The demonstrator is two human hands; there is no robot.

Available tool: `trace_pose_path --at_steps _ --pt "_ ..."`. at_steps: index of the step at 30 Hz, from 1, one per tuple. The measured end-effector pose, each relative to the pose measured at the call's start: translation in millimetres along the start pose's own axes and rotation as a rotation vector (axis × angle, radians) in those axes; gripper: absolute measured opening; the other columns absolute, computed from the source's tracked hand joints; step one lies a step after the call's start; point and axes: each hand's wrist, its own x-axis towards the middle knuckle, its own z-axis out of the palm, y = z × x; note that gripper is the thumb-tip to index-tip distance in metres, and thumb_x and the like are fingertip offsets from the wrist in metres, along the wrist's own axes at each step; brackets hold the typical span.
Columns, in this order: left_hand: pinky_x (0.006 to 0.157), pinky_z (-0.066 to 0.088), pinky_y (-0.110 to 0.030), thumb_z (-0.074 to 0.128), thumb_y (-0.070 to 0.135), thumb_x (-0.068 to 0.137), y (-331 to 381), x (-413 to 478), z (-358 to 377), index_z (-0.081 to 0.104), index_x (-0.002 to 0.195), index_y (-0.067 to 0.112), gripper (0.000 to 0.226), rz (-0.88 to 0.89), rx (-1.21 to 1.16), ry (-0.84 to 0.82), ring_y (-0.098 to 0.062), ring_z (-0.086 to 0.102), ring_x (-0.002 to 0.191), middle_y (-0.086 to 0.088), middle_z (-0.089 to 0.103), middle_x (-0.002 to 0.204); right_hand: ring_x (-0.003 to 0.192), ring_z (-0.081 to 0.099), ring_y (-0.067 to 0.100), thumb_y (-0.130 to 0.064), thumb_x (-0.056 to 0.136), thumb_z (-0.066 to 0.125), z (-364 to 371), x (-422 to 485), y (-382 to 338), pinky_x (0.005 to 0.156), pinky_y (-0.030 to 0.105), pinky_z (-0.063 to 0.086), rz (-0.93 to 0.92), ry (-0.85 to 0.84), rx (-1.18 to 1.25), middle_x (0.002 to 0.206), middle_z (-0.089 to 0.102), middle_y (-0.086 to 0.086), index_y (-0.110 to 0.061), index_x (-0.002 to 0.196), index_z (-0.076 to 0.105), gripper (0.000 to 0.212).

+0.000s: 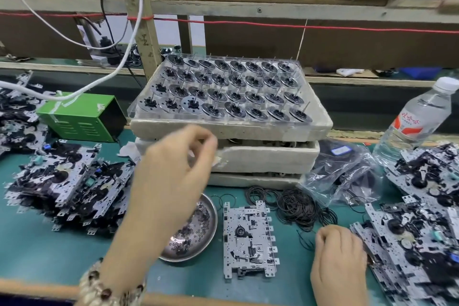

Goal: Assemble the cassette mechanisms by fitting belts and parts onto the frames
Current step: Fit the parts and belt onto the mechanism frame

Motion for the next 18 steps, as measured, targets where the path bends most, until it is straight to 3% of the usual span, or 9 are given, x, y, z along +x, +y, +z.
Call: trace_pose_path --at_steps 4,6,9,15,18 --pt "0.065 0.047 -0.036 0.054 0.041 0.099 1.9 32.9 -13.0 0.07 0.095 0.027 0.021 -0.045 0.211 0.283 -0.019 0.057 0.07 0.011 0.061 0.081 0.08 0.056 0.037 -0.026 0.088 0.045 0.7 -1.3 5.0 0.067 0.045 0.045 -0.024 0.023 0.043 0.085 0.063 0.015 -0.004 0.077 0.066 0.033" --pt "0.067 0.036 -0.035 0.054 0.04 0.099 1.6 45.3 -8.4 0.074 0.096 0.023 0.026 -0.103 0.315 0.314 -0.027 0.055 0.077 0.003 0.061 0.088 0.086 0.053 0.033 -0.031 0.086 0.049 1.3 -1.8 6.3 0.069 0.044 0.044 -0.047 0.029 0.068 0.087 0.063 0.014 -0.007 0.074 0.07 0.035" --pt "0.067 0.032 -0.036 0.054 0.041 0.099 7.5 56.2 2.6 0.077 0.098 0.02 0.031 -0.139 0.45 0.298 -0.038 0.062 0.085 -0.006 0.063 0.098 0.088 0.05 0.029 -0.036 0.083 0.053 1.2 -2.6 5.9 0.073 0.042 0.041 -0.092 0.007 0.106 0.088 0.062 0.011 -0.011 0.072 0.073 0.034" --pt "0.065 0.034 -0.037 0.055 0.043 0.099 13.1 66.0 18.5 0.077 0.098 0.014 0.036 -0.19 0.531 0.274 -0.033 0.056 0.08 -0.003 0.044 0.091 0.085 0.051 0.024 -0.039 0.087 0.055 0.6 -2.6 9.5 0.073 0.037 0.037 -0.223 0.013 0.162 0.083 0.065 0.003 -0.019 0.069 0.078 0.035" --pt "0.066 0.033 -0.036 0.057 0.035 0.098 9.9 71.1 18.5 0.078 0.095 0.012 0.031 -0.216 0.445 0.288 -0.027 0.046 0.077 -0.005 0.054 0.091 0.082 0.048 0.021 -0.034 0.088 0.056 1.9 -0.4 8.3 0.073 0.037 0.037 -0.302 0.062 0.118 0.075 0.067 0.0 -0.018 0.066 0.077 0.035"
